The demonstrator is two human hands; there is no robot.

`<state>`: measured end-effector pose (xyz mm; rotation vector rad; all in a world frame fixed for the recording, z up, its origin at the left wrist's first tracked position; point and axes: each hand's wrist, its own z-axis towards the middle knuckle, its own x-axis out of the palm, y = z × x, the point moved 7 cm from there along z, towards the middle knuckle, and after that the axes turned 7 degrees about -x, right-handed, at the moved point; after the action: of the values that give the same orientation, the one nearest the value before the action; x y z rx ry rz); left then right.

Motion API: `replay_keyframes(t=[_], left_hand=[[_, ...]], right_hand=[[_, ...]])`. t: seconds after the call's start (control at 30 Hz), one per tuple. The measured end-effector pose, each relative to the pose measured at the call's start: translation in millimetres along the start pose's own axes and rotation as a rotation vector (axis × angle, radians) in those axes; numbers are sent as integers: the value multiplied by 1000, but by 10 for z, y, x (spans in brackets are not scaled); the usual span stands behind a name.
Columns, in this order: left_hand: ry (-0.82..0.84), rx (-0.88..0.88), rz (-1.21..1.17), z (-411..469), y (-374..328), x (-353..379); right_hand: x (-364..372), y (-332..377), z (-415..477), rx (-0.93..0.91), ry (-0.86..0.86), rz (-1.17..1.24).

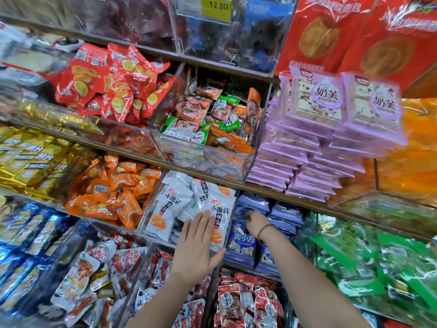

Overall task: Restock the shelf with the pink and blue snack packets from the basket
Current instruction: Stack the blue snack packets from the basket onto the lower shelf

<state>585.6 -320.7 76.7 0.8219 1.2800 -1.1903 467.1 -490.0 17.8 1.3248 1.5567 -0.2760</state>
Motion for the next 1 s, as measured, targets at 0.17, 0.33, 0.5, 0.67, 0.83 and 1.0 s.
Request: replay_keyframes(t=[0.17, 0.33, 0.5, 0.67, 0.83, 1.0], left_hand=[[27, -9, -19, -22, -14, -69], [-77, -51, -280, -114, -58, -335], [-125, -237, -641, -779, -176, -403], [431, -299, -484, -1587, -278, 129], [849, -196, -358, -2432, -317, 369], [963, -271, -292, -3402, -129, 564]], right_hand=[[29, 81, -236, -48, 17, 18], [-67, 52, -868, -109, -153, 220], [297, -262, -1713, -73, -225, 486], [1047, -724, -2571, 54, -331, 605], [2122, -1176, -3407, 258, -307, 707], [2988, -1393, -4428, 458, -208, 681]])
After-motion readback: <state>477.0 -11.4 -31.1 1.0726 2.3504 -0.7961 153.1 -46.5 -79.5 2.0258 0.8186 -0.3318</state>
